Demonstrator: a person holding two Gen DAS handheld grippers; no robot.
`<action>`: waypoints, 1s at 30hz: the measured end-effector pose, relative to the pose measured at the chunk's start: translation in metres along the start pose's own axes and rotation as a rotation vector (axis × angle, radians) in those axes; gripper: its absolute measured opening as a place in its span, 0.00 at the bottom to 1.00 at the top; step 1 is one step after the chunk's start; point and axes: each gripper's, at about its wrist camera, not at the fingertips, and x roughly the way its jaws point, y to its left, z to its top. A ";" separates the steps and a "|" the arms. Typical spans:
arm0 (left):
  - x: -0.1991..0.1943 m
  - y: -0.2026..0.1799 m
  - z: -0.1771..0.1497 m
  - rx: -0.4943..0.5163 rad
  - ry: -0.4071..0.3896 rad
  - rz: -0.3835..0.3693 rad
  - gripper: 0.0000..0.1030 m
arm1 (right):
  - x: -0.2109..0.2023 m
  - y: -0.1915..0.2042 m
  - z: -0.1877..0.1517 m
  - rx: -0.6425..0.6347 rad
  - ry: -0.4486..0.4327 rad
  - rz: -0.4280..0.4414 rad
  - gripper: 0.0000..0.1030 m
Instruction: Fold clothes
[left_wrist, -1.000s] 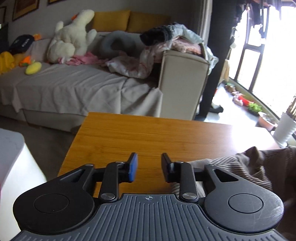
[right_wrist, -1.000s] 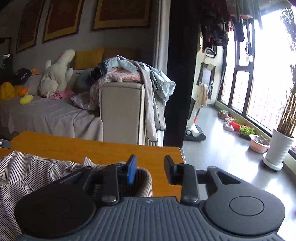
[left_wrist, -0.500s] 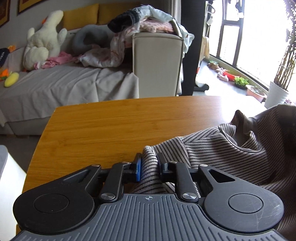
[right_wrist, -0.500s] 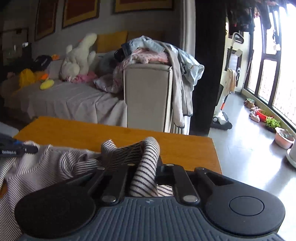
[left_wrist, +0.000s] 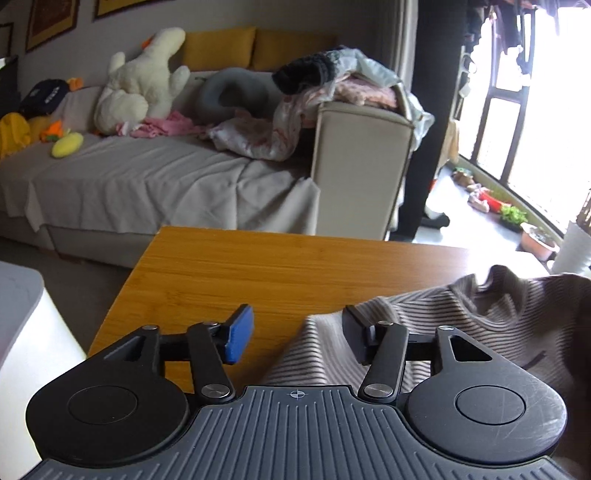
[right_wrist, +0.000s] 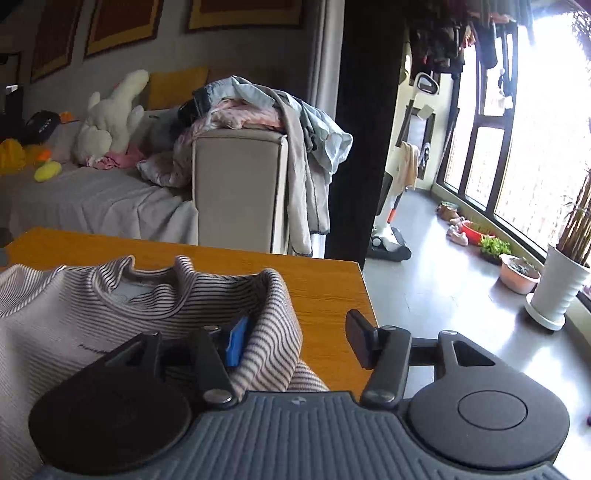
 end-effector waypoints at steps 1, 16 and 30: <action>-0.006 -0.007 -0.004 0.005 -0.007 -0.031 0.73 | -0.013 0.002 -0.004 -0.016 -0.001 0.020 0.60; -0.038 -0.076 -0.081 0.127 -0.052 -0.209 0.93 | -0.069 0.069 -0.053 -0.095 0.064 0.210 0.64; -0.060 -0.046 -0.089 0.019 -0.073 -0.178 0.98 | -0.138 0.087 -0.051 -0.268 0.051 0.186 0.67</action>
